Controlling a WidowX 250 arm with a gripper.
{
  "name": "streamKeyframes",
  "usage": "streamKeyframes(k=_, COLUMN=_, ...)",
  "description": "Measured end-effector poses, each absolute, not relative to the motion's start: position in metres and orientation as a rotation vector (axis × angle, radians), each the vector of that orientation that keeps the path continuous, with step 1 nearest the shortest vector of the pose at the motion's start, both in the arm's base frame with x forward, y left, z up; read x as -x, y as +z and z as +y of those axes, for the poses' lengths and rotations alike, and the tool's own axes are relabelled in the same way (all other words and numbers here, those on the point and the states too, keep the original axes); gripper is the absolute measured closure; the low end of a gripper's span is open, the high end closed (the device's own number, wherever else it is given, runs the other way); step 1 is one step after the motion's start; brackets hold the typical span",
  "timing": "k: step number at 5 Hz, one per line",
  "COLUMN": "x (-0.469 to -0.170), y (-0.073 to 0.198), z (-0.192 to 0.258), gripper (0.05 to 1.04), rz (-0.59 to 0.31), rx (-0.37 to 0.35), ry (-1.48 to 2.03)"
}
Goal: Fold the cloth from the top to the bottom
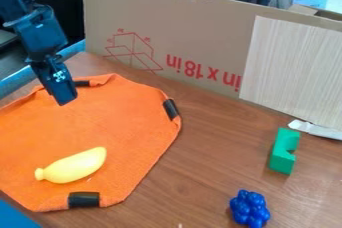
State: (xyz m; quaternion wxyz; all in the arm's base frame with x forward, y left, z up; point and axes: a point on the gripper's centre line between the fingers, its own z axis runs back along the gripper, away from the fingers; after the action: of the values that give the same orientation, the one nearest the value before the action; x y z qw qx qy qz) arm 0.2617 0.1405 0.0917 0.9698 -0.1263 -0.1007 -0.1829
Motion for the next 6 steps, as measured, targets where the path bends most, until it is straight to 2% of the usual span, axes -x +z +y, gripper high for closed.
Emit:
streamKeyframes(k=1, x=-0.261, y=0.083, z=0.140, gripper=0.083, rz=-0.184, rx=0.278, ry=-0.357)
streamKeyframes(k=2, x=-0.273, y=0.069, z=0.155, gripper=0.083, rz=-0.157, rx=0.268, ry=-0.334)
streamKeyframes(k=5, x=-0.299, y=0.049, z=0.181, gripper=0.083, rz=-0.120, rx=0.188, ry=-0.300)
streamKeyframes(k=6, x=-0.309, y=0.047, z=0.183, gripper=0.083, rz=-0.139, rx=0.114, ry=-0.356)
